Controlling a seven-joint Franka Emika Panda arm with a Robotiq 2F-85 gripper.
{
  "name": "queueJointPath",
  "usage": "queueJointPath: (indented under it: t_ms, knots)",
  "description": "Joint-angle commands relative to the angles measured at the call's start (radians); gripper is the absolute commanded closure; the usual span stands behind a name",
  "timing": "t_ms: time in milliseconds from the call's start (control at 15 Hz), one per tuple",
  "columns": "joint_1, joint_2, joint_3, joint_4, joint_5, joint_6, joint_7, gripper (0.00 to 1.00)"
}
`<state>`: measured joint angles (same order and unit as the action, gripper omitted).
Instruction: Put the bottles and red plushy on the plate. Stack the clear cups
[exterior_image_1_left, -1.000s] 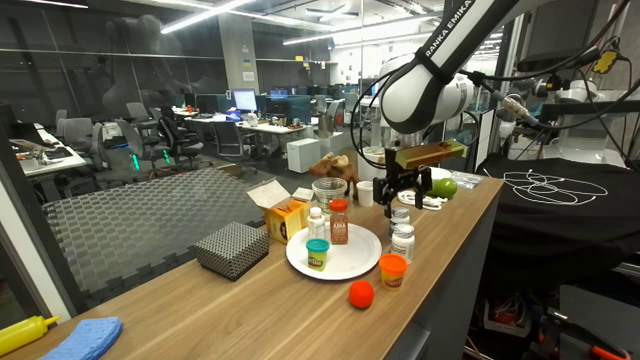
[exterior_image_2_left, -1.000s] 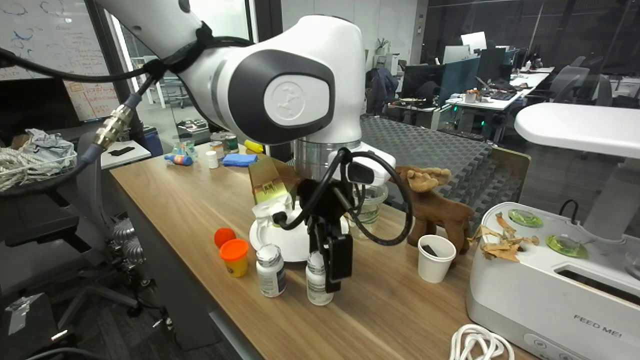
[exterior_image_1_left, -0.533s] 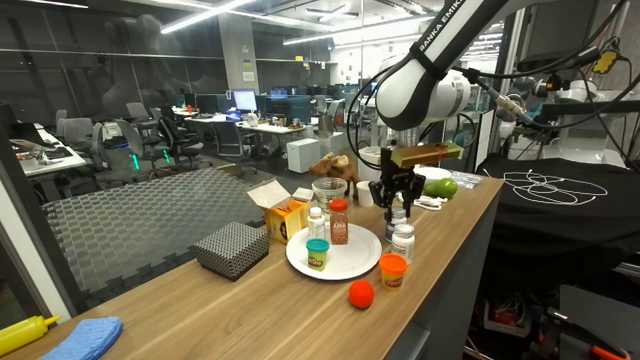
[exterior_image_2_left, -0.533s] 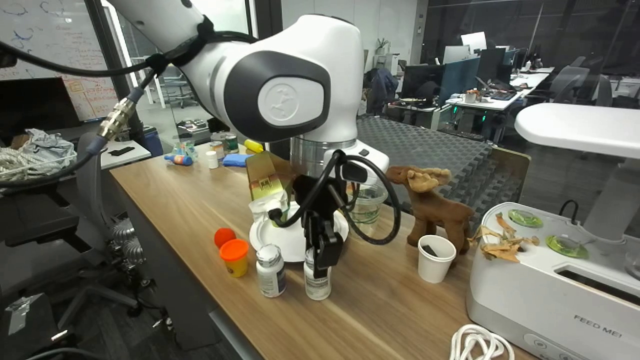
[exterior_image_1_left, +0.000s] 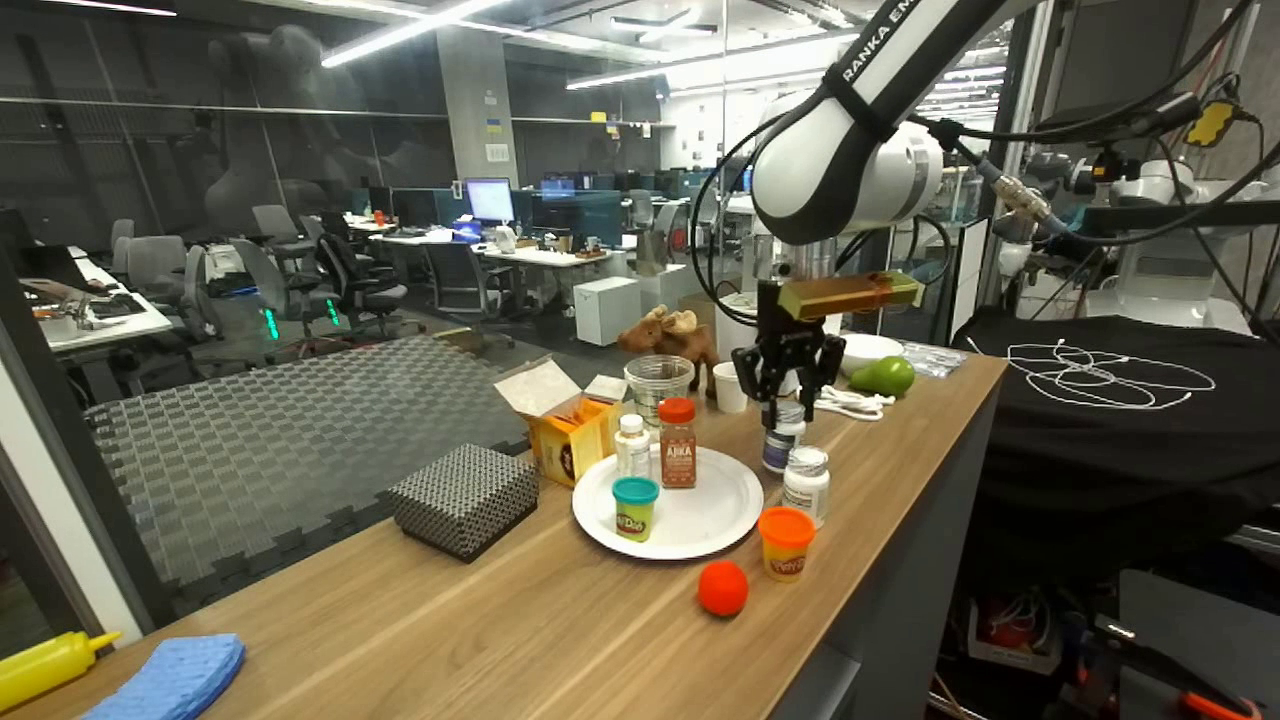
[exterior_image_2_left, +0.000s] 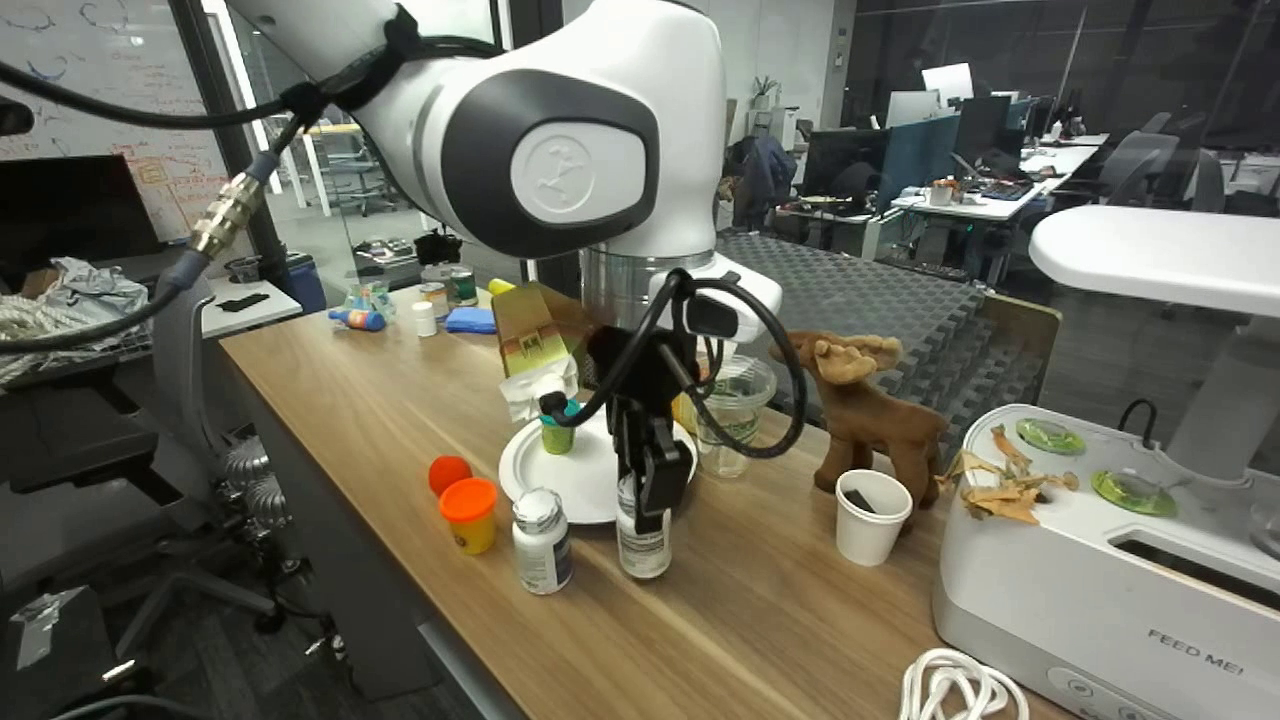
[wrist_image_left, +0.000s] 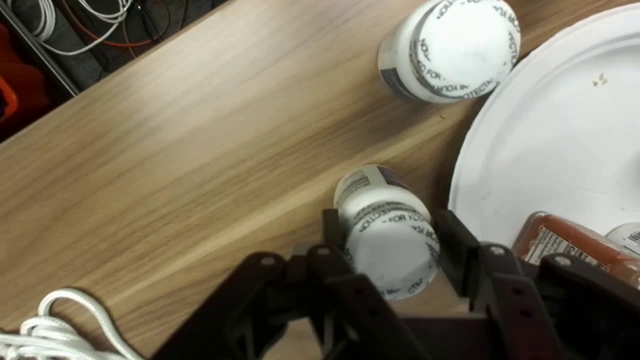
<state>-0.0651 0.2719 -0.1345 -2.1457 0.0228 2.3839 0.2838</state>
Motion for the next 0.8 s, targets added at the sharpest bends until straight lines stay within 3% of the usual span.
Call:
queueJointPath:
  t_ms: [0, 333, 733]
  knots:
    - [0.017, -0.074, 0.002, -0.006, -0.033, 0.002, 0.02, 0.75]
    - [0.034, -0.109, 0.055, 0.004, -0.001, -0.035, -0.041, 0.75]
    - [0.077, -0.012, 0.098, 0.052, -0.041, -0.076, -0.025, 0.75]
